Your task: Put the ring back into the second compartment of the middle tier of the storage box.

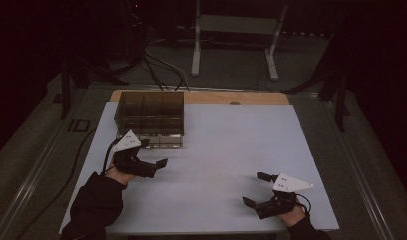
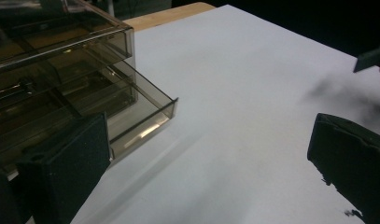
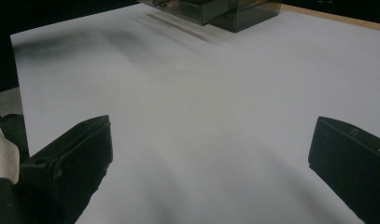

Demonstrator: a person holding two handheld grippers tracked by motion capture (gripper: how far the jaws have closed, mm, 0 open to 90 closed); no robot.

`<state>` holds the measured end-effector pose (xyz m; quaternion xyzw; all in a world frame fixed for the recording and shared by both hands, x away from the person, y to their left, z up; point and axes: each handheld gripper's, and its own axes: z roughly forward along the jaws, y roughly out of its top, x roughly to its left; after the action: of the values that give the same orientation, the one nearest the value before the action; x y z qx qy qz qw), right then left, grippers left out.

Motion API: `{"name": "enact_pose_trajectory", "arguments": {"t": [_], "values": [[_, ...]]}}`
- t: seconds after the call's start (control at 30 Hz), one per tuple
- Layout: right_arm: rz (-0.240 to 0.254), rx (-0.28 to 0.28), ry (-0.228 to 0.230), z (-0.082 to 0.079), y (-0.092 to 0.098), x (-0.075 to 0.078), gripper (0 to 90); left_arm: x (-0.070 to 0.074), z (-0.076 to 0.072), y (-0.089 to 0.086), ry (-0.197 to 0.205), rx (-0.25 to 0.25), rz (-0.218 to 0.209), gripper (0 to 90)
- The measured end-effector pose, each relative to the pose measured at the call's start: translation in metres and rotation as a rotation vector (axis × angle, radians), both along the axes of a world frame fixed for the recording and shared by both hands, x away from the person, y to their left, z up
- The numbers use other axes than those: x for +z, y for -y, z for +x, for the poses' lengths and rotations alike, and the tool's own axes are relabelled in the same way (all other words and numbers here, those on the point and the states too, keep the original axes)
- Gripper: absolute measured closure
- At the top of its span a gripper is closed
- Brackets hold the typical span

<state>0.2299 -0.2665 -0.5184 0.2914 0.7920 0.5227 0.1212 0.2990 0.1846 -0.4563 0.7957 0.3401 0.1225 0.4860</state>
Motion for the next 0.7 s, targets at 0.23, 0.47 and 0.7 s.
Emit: {"name": "enact_pose_trajectory", "arguments": {"t": [0.23,0.47,0.7], "values": [[-0.001,0.0,0.0,0.0,0.0,0.0,0.0,-0.007,-0.018,-0.005,-0.003,-0.023,0.009,0.8],[-0.003,0.0,-0.007,0.0,-0.001,-0.001,0.0,-0.016,-0.029,-0.007,-0.001,-0.047,0.022,0.8],[-0.007,-0.001,-0.006,0.0,-0.001,-0.001,0.0,-0.032,-0.037,-0.005,-0.042,-0.113,0.053,0.8]]}}
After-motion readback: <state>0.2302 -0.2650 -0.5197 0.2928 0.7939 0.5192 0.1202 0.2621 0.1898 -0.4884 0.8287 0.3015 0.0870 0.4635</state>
